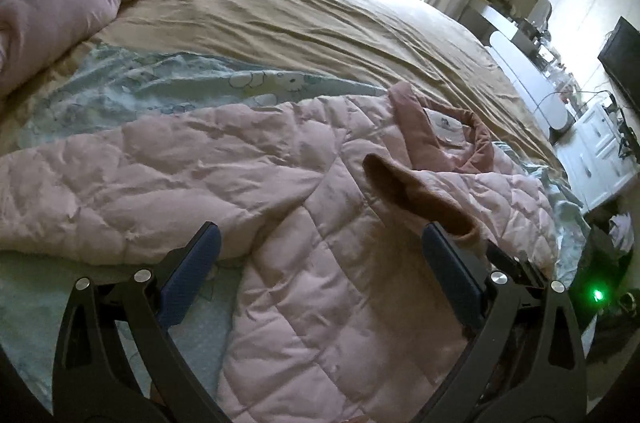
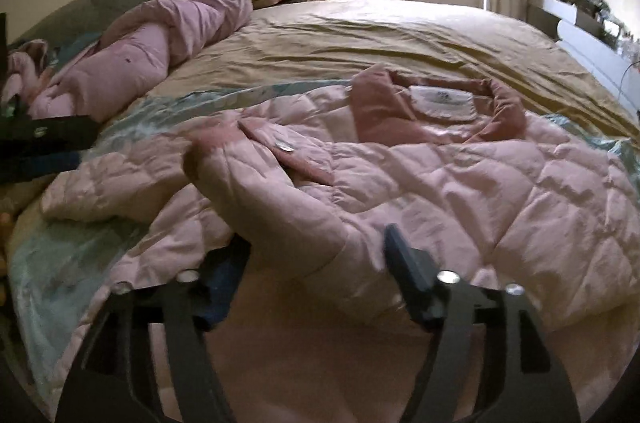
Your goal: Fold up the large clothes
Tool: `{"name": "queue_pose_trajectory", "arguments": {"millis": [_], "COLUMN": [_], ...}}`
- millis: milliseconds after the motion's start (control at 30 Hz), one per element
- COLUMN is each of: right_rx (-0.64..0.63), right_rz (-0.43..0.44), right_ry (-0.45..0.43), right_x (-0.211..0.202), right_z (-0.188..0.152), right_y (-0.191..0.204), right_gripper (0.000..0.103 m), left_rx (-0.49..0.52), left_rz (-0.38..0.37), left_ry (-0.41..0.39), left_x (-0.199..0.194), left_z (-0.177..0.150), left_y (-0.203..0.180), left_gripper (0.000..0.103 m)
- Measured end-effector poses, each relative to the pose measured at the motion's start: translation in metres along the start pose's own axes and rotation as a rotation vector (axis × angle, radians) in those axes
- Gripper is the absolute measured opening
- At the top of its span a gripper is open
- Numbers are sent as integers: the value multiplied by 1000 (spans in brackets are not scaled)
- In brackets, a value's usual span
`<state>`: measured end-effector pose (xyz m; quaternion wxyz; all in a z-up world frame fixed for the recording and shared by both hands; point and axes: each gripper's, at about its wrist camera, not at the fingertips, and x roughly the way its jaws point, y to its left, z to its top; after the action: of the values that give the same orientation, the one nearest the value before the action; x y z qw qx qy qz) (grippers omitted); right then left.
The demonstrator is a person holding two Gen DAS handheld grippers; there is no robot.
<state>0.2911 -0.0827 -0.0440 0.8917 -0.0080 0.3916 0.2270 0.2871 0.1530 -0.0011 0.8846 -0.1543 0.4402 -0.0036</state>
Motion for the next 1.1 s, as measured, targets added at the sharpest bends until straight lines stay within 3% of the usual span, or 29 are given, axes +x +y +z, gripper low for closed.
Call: {"name": "queue_pose_trajectory", "arguments": {"millis": [200,333,567,633,667,700,733,800,867,967,1100], "right_rx": [7,53,134,145,149,153,161,163,163,163,183], "right_rz": [30,-36,-198,-230,-250,-260,-270,-290,-303,-334,-339], "right_ry": [-26,-49,-31,-26,-20,-17,-14,-6,-5,-13,9], "right_x": [-31,-60,-90,-94,-96,-96,-97,-97,-99,-99,-87], "right_z": [-2,0,-5,-8,-10,-11,-12,-14,-13,-5,11], "right_y": [-10,-48,-131,-147,-154,-160,-167,-176,-183,-192,-204], "right_gripper": [77,79,80,80,80,80,80,80,80,80,80], "left_rx": [-22,-39,-15,23,41,71,93,173,225,278,324], "left_rz": [-26,-98,-83,-57,-51,-42,-38,-19,1,44,87], "left_ry": [44,100,151,159,162,172,174,136,85,4,10], "left_x": [20,43,87,97,100,105,107,101,88,65,68], "left_z": [-2,-5,-13,-16,-17,-20,-21,-22,-16,-5,-10], "left_y": [-10,-24,-55,-66,-71,-78,-82,-92,-95,-93,-92], "left_gripper": [94,94,94,83,57,23,16,5,2,2,2]}}
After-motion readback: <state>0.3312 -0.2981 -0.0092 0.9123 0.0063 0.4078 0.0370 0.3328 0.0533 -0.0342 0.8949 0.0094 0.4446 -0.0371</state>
